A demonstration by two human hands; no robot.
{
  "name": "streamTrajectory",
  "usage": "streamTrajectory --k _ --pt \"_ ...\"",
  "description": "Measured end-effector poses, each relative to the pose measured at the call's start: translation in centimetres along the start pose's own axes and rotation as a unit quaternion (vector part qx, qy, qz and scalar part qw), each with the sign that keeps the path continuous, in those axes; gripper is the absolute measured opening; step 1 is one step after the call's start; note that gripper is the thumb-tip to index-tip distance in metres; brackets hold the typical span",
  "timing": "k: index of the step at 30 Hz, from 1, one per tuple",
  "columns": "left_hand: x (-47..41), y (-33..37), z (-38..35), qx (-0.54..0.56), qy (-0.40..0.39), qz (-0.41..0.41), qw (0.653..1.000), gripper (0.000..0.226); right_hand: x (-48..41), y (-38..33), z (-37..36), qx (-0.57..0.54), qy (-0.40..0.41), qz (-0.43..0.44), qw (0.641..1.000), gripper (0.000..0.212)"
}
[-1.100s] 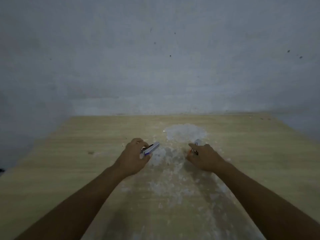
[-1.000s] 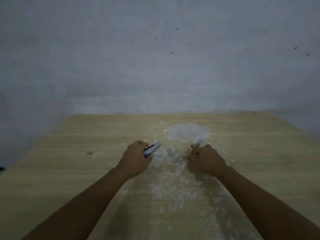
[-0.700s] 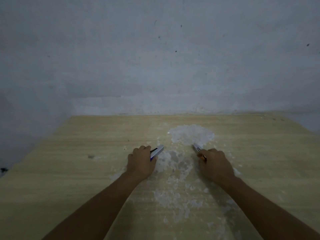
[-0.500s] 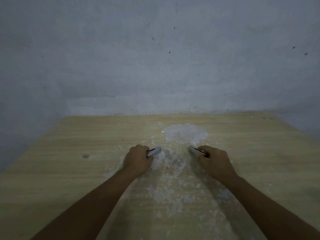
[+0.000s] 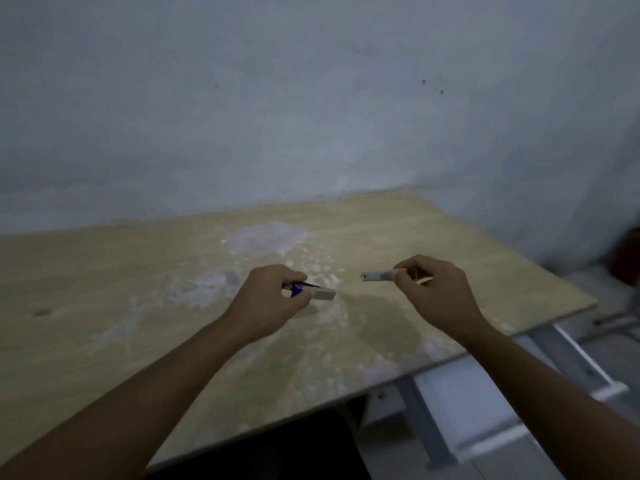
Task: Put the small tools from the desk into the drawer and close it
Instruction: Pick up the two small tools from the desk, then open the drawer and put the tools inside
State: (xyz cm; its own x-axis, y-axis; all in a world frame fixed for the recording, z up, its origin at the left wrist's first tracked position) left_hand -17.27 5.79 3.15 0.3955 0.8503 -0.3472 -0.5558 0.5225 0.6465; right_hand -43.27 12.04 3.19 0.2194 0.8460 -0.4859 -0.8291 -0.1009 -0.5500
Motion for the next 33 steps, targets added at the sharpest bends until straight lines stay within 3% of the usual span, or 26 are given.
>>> streamTrajectory --k 5,13,18,25,27,30,33 --pt "0.8 5.4 -4.7 0.004 -0.08 -0.118 0.99 0.033 4.0 4.2 6.3 -0.007 0.053 -0.028 0.998 0.007" --pt "2.7 10.8 -13.7 0.022 -0.165 -0.233 0.958 0.037 10.8 12.1 11.9 0.039 -0.052 -0.097 0.993 0.014" --pt "3.2 11.8 -19.6 0.026 -0.213 -0.216 0.952 0.031 12.3 15.0 9.1 0.079 -0.068 -0.06 0.993 0.012" --pt "4.1 12.2 -24.4 0.006 -0.219 -0.158 0.963 0.019 11.8 17.1 6.1 0.119 -0.045 -0.026 0.992 0.012" --pt "4.1 12.2 -25.1 -0.023 -0.235 -0.164 0.958 0.014 11.3 17.9 5.8 0.14 -0.064 -0.05 0.987 0.012" --pt "4.1 12.2 -26.1 -0.029 -0.237 -0.144 0.96 0.013 11.2 19.0 5.5 0.222 -0.161 -0.118 0.955 0.013" --pt "3.8 12.0 -26.5 -0.028 -0.234 -0.118 0.965 0.017 11.4 19.2 5.3 0.224 -0.158 -0.138 0.952 0.015"
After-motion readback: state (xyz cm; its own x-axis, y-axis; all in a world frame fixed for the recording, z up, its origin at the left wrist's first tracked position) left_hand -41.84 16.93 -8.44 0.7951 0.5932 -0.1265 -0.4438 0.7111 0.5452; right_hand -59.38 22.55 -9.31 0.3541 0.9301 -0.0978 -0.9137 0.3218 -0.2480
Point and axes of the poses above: each hand's wrist, its own x-axis away from the middle knuckle, its own z-axis out of the back of the hand, y = z × x, the point moved 1 cm from there along -x, towards the middle knuckle, and after that the axes turned 7 degrees about x, right-handed, at the moved point
